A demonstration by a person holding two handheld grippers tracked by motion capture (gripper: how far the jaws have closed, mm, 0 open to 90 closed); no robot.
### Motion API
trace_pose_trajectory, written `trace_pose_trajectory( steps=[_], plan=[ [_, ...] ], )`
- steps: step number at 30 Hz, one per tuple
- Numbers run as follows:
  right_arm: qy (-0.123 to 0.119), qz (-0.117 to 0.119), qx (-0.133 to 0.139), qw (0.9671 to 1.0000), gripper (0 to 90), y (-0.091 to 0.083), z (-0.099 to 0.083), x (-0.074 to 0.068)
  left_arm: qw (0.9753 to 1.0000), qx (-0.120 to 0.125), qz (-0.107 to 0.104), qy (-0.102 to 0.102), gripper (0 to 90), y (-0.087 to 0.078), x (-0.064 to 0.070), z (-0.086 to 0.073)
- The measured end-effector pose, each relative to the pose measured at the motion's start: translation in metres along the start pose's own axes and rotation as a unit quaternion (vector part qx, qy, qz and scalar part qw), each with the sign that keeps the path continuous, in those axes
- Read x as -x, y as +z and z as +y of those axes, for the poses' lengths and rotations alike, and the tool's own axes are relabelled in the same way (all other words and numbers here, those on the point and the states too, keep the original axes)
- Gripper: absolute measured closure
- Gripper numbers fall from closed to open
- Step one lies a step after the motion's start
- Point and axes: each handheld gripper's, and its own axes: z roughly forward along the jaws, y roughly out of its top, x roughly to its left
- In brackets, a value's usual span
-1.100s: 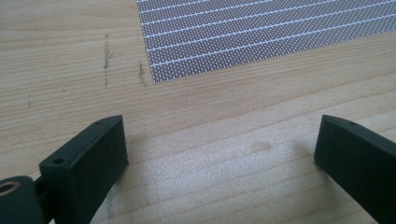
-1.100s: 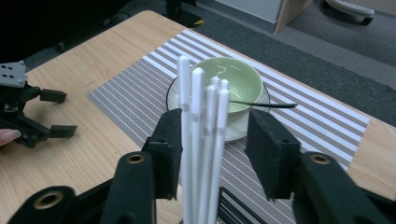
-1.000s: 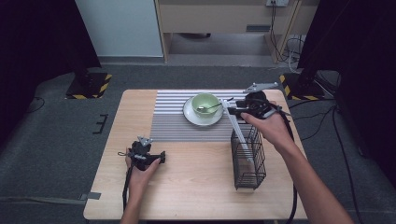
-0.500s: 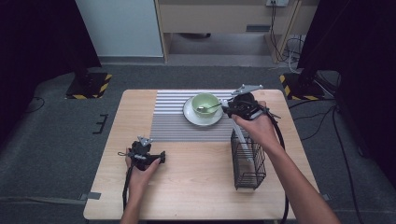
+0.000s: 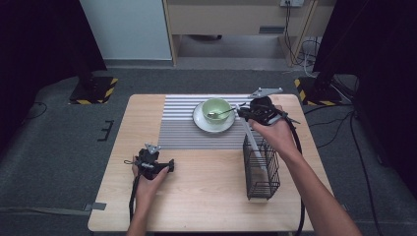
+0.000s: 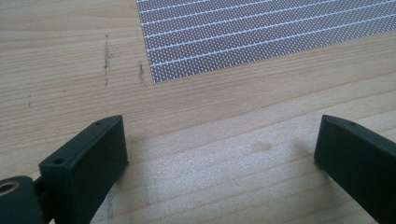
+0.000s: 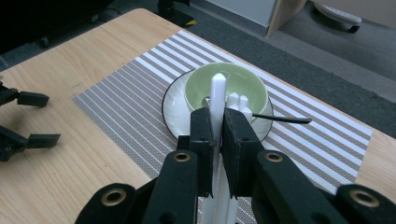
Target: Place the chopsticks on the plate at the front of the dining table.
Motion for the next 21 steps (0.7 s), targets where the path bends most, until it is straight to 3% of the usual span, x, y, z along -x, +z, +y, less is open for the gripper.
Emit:
trace_pose_trajectory(
  steps=[11,21],
  plan=[
    [0.011,0.022,0.001,0.9997,83.5,0.0011,0.0004,0.0061,1.0000,0.000,0.000,0.000,1.9,0.0000,0.0000,0.0000],
    [0.016,0.041,0.018,0.9989,84.0,-0.0006,0.0094,0.0094,1.0000,0.000,0.000,0.000,1.9,0.0000,0.0000,0.0000]
  ],
)
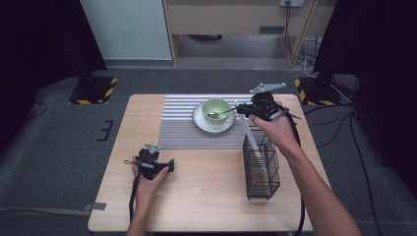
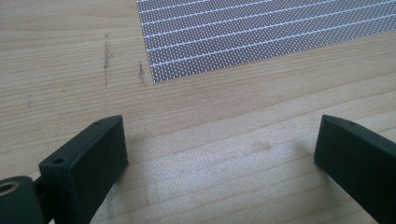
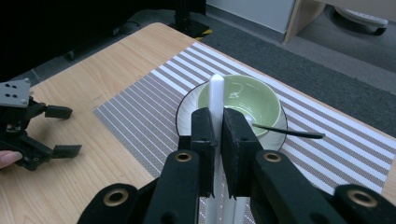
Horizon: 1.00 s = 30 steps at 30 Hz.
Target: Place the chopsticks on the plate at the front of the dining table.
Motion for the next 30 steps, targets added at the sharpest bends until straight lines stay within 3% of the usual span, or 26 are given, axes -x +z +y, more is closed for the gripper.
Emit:
trace_pose_trajectory(
  steps=[9,17,21,25,26,30],
  plan=[
    [0.009,0.009,0.016,0.9998,84.1,-0.008,0.007,0.005,1.0000,0.000,0.000,0.000,1.9,0.000,0.000,0.000],
    [0.014,0.016,0.048,0.9986,84.2,-0.029,0.020,0.007,1.0000,0.001,-0.005,0.005,2.3,-0.001,0.000,0.000],
    [0.021,0.021,0.067,0.9973,84.2,-0.040,0.024,0.009,0.9998,0.020,-0.006,0.004,5.2,-0.005,0.000,-0.001],
    [0.028,0.024,0.092,0.9951,84.2,-0.050,0.027,0.012,0.9988,0.042,-0.026,0.001,5.3,-0.013,0.000,0.002],
    [0.031,0.022,0.100,0.9942,84.2,-0.054,0.029,0.014,0.9979,0.052,-0.038,0.007,5.5,-0.017,0.001,0.004],
    [0.036,0.022,0.122,0.9916,84.2,-0.062,0.033,0.016,0.9963,0.069,-0.049,0.016,9.0,-0.023,0.003,0.006]
  ],
)
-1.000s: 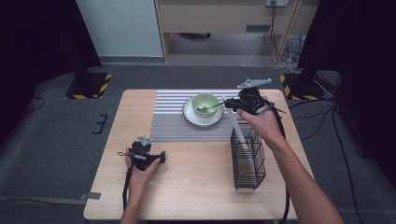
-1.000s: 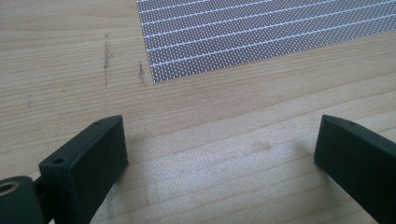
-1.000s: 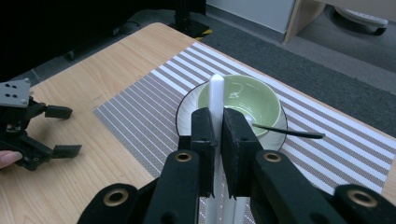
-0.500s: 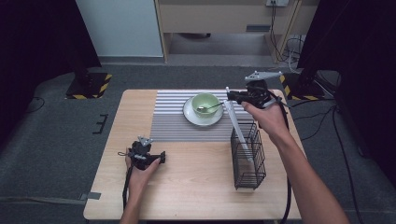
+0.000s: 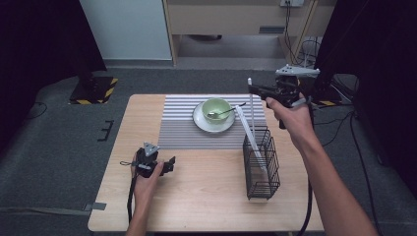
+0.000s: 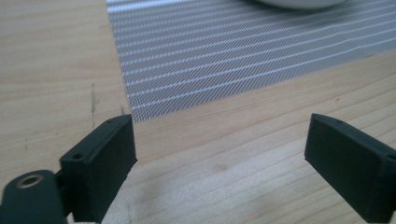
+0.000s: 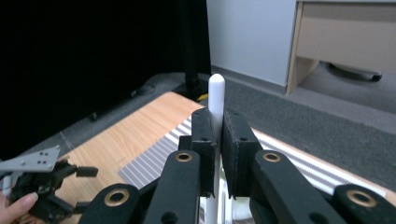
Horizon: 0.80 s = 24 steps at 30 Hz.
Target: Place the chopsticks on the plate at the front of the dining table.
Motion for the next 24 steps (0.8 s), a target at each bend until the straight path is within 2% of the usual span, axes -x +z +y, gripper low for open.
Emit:
trace_pose_trajectory(
  steps=[3,10,13,19,24],
  plan=[
    [0.000,0.000,0.012,0.9999,84.2,-0.004,0.004,0.000,0.9999,0.015,-0.004,0.003,10.1,-0.005,0.002,0.004],
    [0.005,-0.001,0.049,0.9988,84.2,-0.016,0.019,-0.002,0.9986,0.051,-0.012,-0.005,12.0,-0.014,0.003,0.009],
    [0.007,0.000,0.059,0.9983,84.2,-0.020,0.024,-0.002,0.9981,0.060,-0.014,-0.005,11.9,-0.015,0.004,0.010],
    [0.010,0.002,0.074,0.9972,84.2,-0.026,0.031,-0.003,0.9973,0.072,-0.009,0.009,11.8,-0.017,0.010,0.014],
    [0.015,0.009,0.088,0.9960,84.2,-0.027,0.036,-0.006,0.9953,0.092,-0.029,0.010,10.6,-0.018,0.015,0.017]
  ],
)
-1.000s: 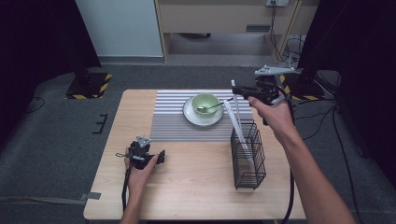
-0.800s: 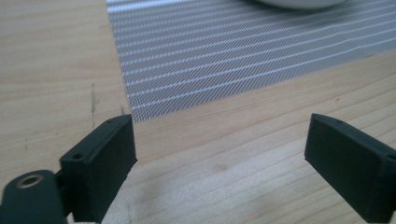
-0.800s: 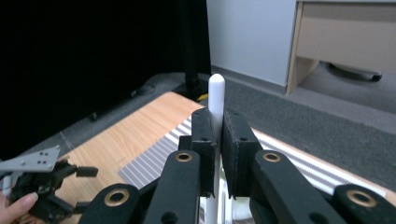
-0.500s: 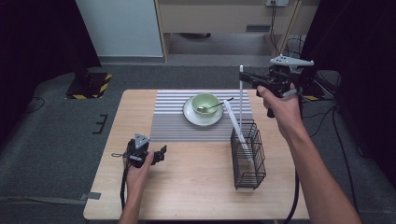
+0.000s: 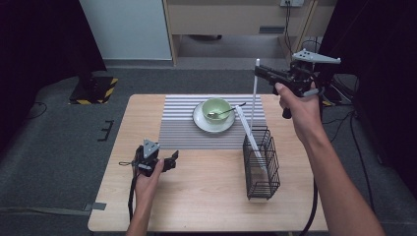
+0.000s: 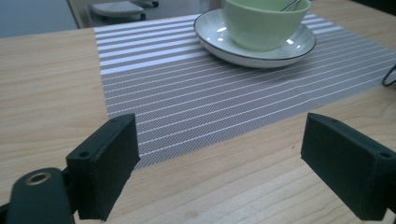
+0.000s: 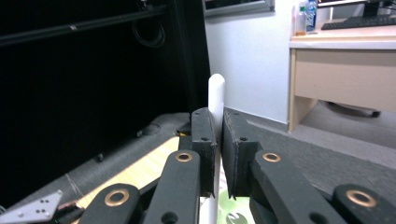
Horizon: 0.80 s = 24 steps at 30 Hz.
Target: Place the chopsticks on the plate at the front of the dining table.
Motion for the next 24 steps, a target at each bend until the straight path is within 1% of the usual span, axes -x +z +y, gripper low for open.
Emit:
trace_pose_trajectory(
  steps=[2,5,6,8,10,12,14,15,17,19,20,21,22,24],
  plan=[
    [0.001,0.002,0.002,1.0000,84.2,0.001,0.000,-0.001,1.0000,0.002,-0.005,0.003,10.1,0.000,0.002,0.001],
    [0.000,0.005,0.004,1.0000,84.2,0.002,0.001,-0.003,0.9998,0.009,-0.017,0.002,9.9,-0.001,0.004,0.003],
    [0.000,0.006,0.004,1.0000,84.2,0.003,0.001,-0.004,0.9996,0.014,-0.024,-0.001,9.8,-0.002,0.006,0.004],
    [0.002,0.009,0.007,0.9999,84.2,0.004,0.001,-0.004,0.9995,0.018,-0.027,-0.002,9.7,-0.002,0.008,0.006],
    [0.009,0.014,0.012,0.9998,84.2,0.004,0.001,-0.004,0.9994,0.019,-0.030,0.000,9.8,-0.003,0.010,0.009],
    [0.011,0.015,0.014,0.9997,84.2,0.005,0.000,-0.004,0.9992,0.017,-0.035,0.004,9.8,-0.003,0.013,0.011],
    [0.015,0.020,0.017,0.9995,84.2,0.006,-0.001,-0.005,0.9991,0.021,-0.038,0.004,9.8,-0.004,0.016,0.012],
    [0.015,0.022,0.017,0.9995,84.2,0.007,-0.002,-0.005,0.9989,0.017,-0.043,0.006,9.8,-0.003,0.018,0.013],
    [0.015,0.027,0.020,0.9993,84.2,0.010,-0.003,-0.006,0.9987,0.013,-0.048,0.009,9.7,-0.003,0.021,0.016],
    [0.013,0.032,0.020,0.9992,84.2,0.013,-0.004,-0.009,0.9981,0.017,-0.058,0.007,9.6,-0.003,0.025,0.018],
    [0.012,0.034,0.020,0.9992,84.2,0.016,-0.004,-0.010,0.9977,0.016,-0.064,0.014,9.3,-0.002,0.027,0.019],
    [0.013,0.037,0.019,0.9991,84.2,0.019,-0.005,-0.011,0.9977,0.014,-0.064,0.017,8.7,-0.002,0.028,0.020],
    [0.012,0.039,0.018,0.9990,84.2,0.021,-0.005,-0.012,0.9976,0.014,-0.065,0.017,8.8,-0.001,0.030,0.021],
    [0.014,0.041,0.018,0.9989,84.2,0.026,-0.007,-0.013,0.9968,0.022,-0.076,0.011,8.7,-0.002,0.031,0.023]
  ],
)
